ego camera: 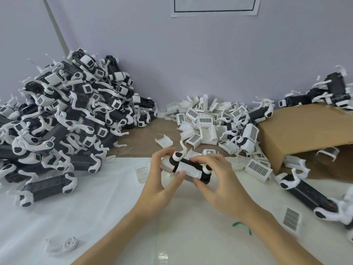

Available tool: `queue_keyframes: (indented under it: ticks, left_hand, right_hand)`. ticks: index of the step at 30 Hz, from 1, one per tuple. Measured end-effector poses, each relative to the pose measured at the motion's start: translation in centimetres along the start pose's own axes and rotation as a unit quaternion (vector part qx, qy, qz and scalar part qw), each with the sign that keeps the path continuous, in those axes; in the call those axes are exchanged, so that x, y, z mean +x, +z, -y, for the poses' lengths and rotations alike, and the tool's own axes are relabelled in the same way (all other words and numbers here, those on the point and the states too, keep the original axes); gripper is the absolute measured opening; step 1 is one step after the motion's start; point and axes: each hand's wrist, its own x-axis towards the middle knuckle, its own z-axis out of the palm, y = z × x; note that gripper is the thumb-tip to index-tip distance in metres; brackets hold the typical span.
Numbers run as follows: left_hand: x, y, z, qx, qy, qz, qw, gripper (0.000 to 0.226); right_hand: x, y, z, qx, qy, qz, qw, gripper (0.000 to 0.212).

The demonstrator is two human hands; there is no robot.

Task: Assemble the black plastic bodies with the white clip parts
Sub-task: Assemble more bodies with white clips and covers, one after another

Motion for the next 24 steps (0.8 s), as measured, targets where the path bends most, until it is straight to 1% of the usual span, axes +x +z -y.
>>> queue_keyframes:
  ticks: [2, 5, 8, 15, 20, 22, 24]
  left_hand:
    - [0.04, -0.2, 0.27, 0.001, -0.019, 0.014, 1.0, 0.048]
    - [0.25, -0.35, 0.47, -0.005, -0.035, 0.021, 0.999, 0.042]
    - [0.36, -0.27, 0.56, -0.013, -0.042, 0.022, 0.999, 0.041]
    - [0.49, -0.41, 0.59, -0.022, -0.044, 0.024, 0.999, 0.041]
    - [0.56, -0.26, 0.22, -0.042, -0.041, 0.019, 0.998, 0.038]
    - [0.57, -0.1, 0.08, -0.049, -0.05, 0.009, 0.998, 0.037]
    - [0.26, 0.09, -0.18, -0.03, -0.039, -0.002, 0.999, 0.045]
  right_hand:
    - [-0.08, 0.1, -0.45, -0.026, -0.008, 0.007, 1.0, 0.044]
    - [-0.2, 0.37, -0.77, -0.017, 0.016, 0.02, 1.0, 0.039]
    - [-0.18, 0.82, -0.77, -0.013, 0.033, 0.021, 0.999, 0.034]
    - [-0.23, 0.8, -0.4, -0.032, 0.022, 0.008, 0.999, 0.026]
    - [0.05, 0.59, -0.54, -0.022, 0.027, 0.016, 0.999, 0.021]
    - [0.03, 0.65, -0.5, -0.001, 0.034, 0.005, 0.999, 0.02]
    - [-0.02, 0.75, -0.31, 0.084, 0.081, 0.0, 0.993, 0.017]
